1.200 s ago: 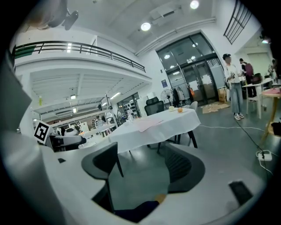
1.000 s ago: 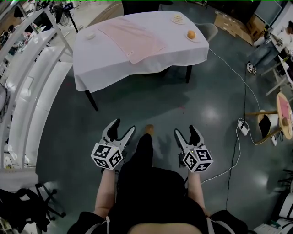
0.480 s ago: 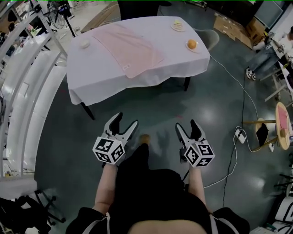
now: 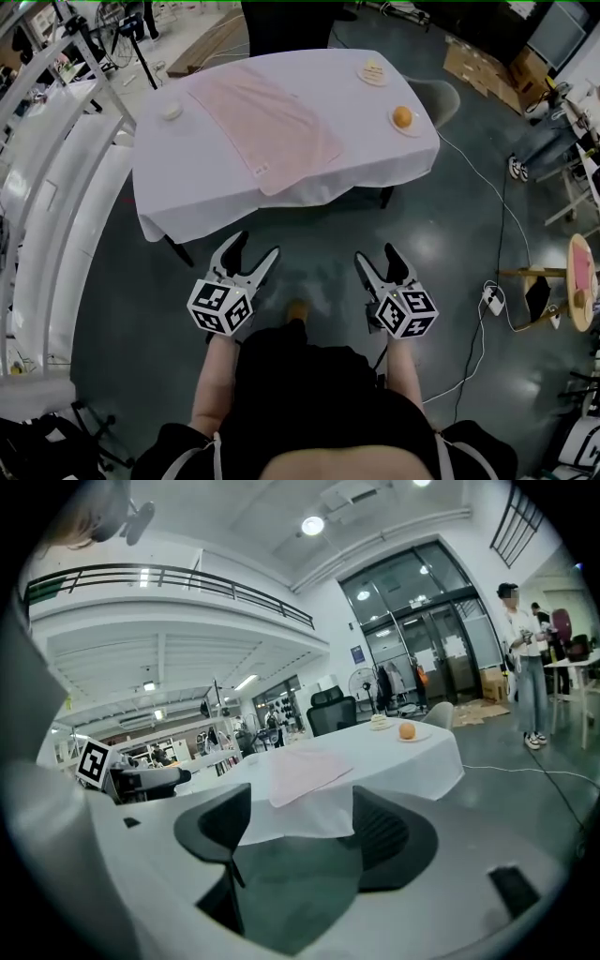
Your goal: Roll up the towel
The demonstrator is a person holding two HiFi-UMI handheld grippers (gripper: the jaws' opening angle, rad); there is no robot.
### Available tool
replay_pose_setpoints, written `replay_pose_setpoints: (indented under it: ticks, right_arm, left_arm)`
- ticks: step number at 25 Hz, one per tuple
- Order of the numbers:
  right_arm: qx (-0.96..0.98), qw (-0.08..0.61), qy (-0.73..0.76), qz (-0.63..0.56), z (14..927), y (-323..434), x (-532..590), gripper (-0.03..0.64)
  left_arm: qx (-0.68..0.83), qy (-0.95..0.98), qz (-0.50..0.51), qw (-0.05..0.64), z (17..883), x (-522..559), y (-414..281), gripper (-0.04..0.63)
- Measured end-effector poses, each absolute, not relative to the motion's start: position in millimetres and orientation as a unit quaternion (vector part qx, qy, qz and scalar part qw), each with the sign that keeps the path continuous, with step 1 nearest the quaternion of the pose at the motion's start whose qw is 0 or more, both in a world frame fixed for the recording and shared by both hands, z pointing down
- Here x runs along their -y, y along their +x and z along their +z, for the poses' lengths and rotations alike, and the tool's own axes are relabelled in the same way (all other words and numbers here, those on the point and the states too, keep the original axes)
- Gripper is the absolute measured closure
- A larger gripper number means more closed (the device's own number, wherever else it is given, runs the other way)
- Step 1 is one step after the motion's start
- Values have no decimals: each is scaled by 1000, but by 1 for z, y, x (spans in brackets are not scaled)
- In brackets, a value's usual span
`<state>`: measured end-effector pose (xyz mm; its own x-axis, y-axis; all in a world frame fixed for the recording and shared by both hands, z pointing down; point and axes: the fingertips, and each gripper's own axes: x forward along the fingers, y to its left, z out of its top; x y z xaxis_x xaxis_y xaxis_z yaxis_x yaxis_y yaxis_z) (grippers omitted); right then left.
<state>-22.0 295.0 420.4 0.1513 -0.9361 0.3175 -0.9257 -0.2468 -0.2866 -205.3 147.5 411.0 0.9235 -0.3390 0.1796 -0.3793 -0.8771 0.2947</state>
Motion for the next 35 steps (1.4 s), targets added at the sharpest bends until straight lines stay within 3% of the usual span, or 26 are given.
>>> replay_pose_setpoints:
  ticks: [25, 35]
  right_arm:
    - [-655, -5, -718, -236, 454, 29, -185, 265]
    - [-708, -33, -665, -235, 450, 95, -97, 265]
  left_arm:
    - [247, 946, 78, 193, 456, -63, -173, 270]
    - [282, 937, 72, 194, 446, -5, -105, 270]
